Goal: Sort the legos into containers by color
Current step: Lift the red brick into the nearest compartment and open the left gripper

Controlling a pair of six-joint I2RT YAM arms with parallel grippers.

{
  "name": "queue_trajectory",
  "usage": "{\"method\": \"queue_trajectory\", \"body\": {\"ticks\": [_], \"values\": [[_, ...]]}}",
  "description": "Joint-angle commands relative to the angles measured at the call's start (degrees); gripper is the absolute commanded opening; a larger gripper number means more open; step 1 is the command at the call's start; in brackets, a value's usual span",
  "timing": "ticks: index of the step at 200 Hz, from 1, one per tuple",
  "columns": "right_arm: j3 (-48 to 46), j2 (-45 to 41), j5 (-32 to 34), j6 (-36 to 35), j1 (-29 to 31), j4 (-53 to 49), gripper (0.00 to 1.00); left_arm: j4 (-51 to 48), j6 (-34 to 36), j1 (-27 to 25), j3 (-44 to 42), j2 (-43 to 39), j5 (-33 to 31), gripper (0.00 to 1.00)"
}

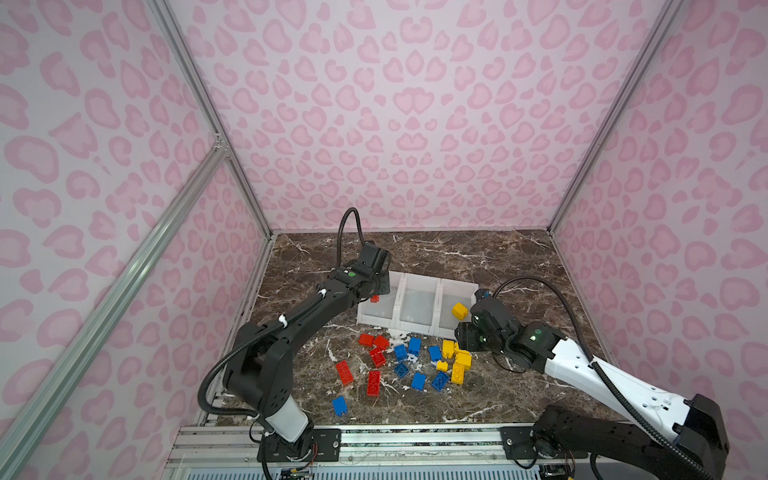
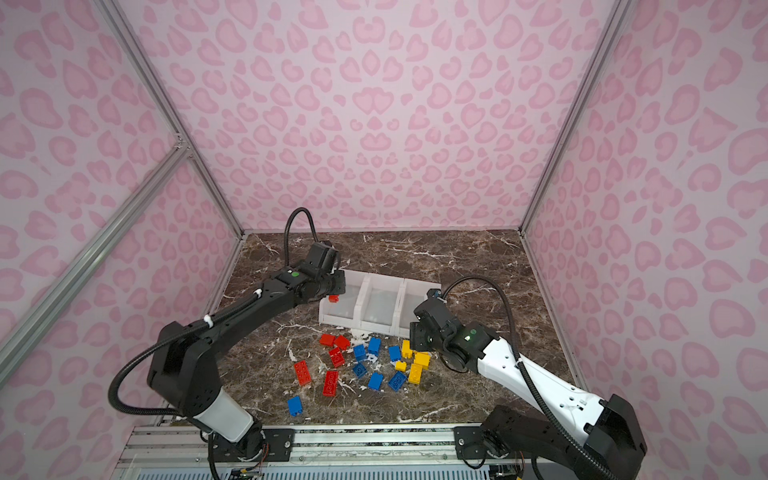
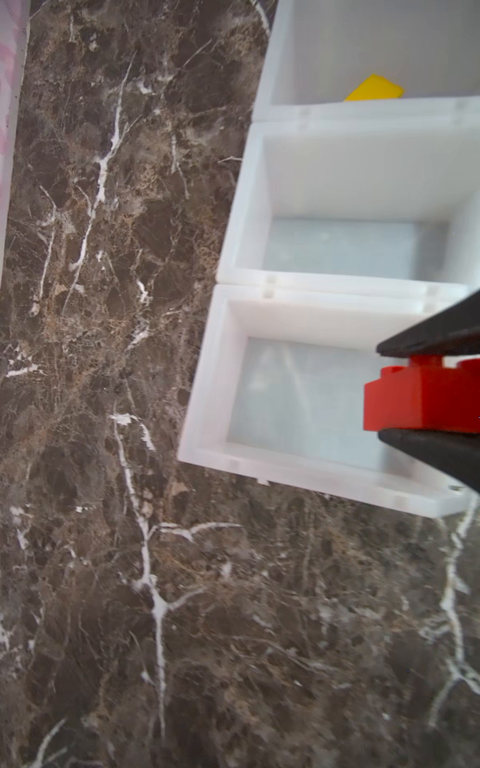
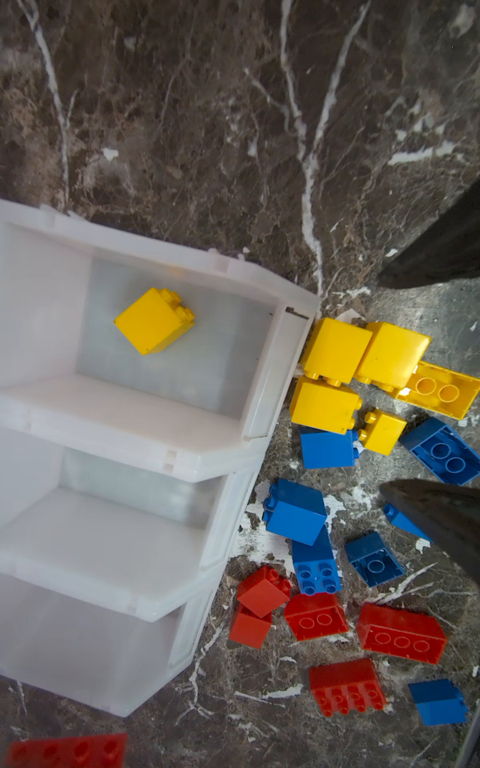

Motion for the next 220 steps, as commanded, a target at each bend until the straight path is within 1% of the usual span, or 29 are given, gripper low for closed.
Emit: {"method": "queue_trajectory", "body": {"ticks": [1,13,30,48,65,76,79,95,108,118,143,162,191,220], "values": [[-2.0,-1.9,1.8,2.6,0.0,-0.7,0.73,0.6,5.5,0.9,5.7,7.5,5.2,0.26],[-2.8,-3.4,2.1,3.5,0.0,-0.8,0.73,0.8,6.5,1.2,7.9,11.5,7.8,0.27],[-3.8,-5.4,2.8,4.3,0.0,-1.7,0.72,1.9,6.3,1.1,8.7,14.7,8.8,0.28],[-4.8,-7.6,3.7,4.4,0.0,-2.5,0.72,3.5,6.0,1.1,8.2,15.9,9.2,0.29],[-5.1,-9.6,4.8,4.1,-0.1,-3.8,0.73,4.0,5.9,1.1,8.2,16.6,9.6,0.35],[-5.1,-11.1,5.2,4.1,-0.1,-5.1,0.74,4.4,5.7,1.1,8.0,16.6,9.6,0.35],[-5.1,-11.5,5.3,4.1,-0.1,-5.5,0.74,4.7,5.8,1.1,8.0,16.6,9.6,0.4],[-5.3,-13.3,5.4,4.3,-0.3,-6.8,0.75,4.7,5.6,1.1,7.6,16.3,9.1,0.49],[-5.5,-14.6,5.4,4.6,-0.3,-7.7,0.75,4.6,5.4,1.1,7.1,15.7,8.8,0.55],[-5.6,-15.3,5.5,4.9,-0.3,-8.3,0.75,4.6,5.2,1.1,6.4,14.9,8.5,0.58],[-5.8,-16.4,5.2,5.0,-0.3,-8.0,0.75,5.7,4.0,1.1,3.1,10.3,8.3,0.62],[-5.5,-15.1,4.5,4.3,-0.3,-7.0,0.75,6.5,2.9,1.1,-0.4,5.2,8.3,0.63],[-4.2,-9.5,1.4,3.5,-0.2,-2.0,0.75,7.3,1.2,1.1,-8.3,-4.2,7.9,0.66],[-0.8,-1.4,0.5,2.7,2.5,3.1,0.75,8.7,-1.9,1.1,-17.8,-14.4,6.9,0.67]]}}
